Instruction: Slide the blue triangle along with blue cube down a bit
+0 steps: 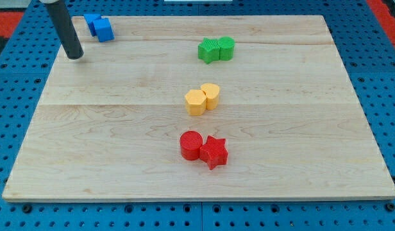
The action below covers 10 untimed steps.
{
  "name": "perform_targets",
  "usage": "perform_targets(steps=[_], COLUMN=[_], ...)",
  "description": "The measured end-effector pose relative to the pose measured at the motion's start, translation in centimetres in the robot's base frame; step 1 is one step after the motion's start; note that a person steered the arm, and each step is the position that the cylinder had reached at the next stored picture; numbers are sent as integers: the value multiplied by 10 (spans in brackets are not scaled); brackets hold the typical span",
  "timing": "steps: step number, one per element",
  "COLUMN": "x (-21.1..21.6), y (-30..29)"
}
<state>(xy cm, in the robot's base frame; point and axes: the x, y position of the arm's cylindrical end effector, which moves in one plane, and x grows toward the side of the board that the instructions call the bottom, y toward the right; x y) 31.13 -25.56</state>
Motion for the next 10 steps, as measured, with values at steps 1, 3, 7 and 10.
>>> perform_targets(steps=[1, 3, 7, 10], x=[-13, -78, -93, -85], y=[-21, -28, 27, 72])
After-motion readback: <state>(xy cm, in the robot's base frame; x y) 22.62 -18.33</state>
